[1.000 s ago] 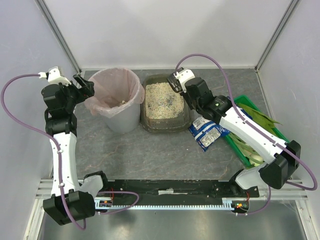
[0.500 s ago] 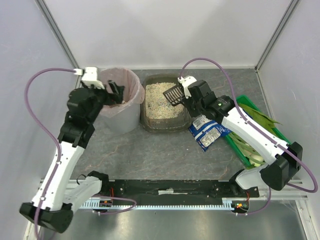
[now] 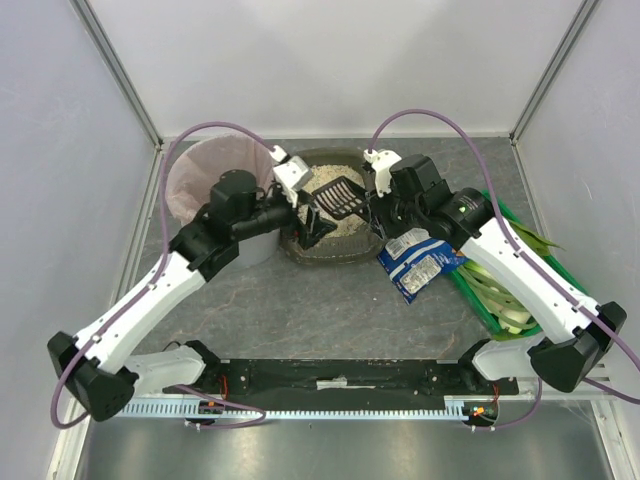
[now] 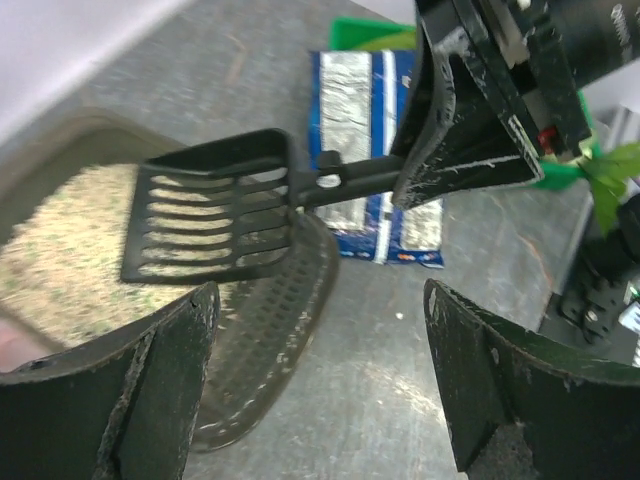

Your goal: Clean the litter box

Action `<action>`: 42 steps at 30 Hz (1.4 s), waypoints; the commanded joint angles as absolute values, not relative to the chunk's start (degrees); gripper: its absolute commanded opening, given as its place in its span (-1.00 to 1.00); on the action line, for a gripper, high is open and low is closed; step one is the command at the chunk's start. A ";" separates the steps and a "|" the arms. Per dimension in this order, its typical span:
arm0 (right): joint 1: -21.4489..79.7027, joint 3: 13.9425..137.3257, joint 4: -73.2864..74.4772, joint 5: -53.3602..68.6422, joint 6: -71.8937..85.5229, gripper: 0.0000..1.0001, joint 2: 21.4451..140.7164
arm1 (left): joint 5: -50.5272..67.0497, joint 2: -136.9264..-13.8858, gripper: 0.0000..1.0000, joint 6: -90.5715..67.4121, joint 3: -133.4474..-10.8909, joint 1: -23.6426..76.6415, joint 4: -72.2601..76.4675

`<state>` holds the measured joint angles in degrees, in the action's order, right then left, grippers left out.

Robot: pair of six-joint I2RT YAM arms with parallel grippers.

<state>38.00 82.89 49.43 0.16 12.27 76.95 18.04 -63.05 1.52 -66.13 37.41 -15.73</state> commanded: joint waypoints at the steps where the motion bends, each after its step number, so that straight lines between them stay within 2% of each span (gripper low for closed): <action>1: 37.71 86.39 52.38 5.26 12.57 -1.00 75.41 | 28.74 -68.79 0.78 5.53 -71.18 39.90 -15.37; 6: 37.71 86.92 53.44 5.19 11.25 -1.00 75.50 | 22.78 -74.00 0.77 8.26 -73.74 43.85 -17.67; 10: 37.71 86.66 53.44 0.36 10.29 -1.00 75.94 | 18.81 -74.01 0.77 8.88 -74.18 44.74 -17.32; 16: 35.25 90.17 54.66 -1.33 8.70 -1.00 84.36 | 8.10 -66.37 0.83 9.31 -71.90 44.30 -14.85; 20: 34.72 99.46 58.96 -0.18 9.75 -1.00 92.97 | 2.91 -60.57 0.93 10.28 -67.25 42.02 -13.71; 24: 34.72 108.00 63.45 2.46 12.12 -1.00 103.87 | 1.23 -57.48 0.95 9.06 -64.69 37.45 -12.92; 30: 35.07 118.90 70.13 0.62 14.94 -1.00 114.25 | 7.03 -57.04 0.95 3.17 -63.81 27.25 -11.16; 34: 35.33 126.97 76.88 -1.14 15.38 -1.00 119.87 | 4.50 -56.60 0.95 3.78 -63.19 25.49 -11.07; 42: 37.00 134.91 80.68 -3.78 17.13 -1.00 129.19 | 2.37 -56.25 0.96 3.78 -62.93 25.14 -10.90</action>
<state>36.34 130.56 74.87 -1.85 15.22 126.34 3.75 -57.25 5.37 -63.24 25.45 -13.52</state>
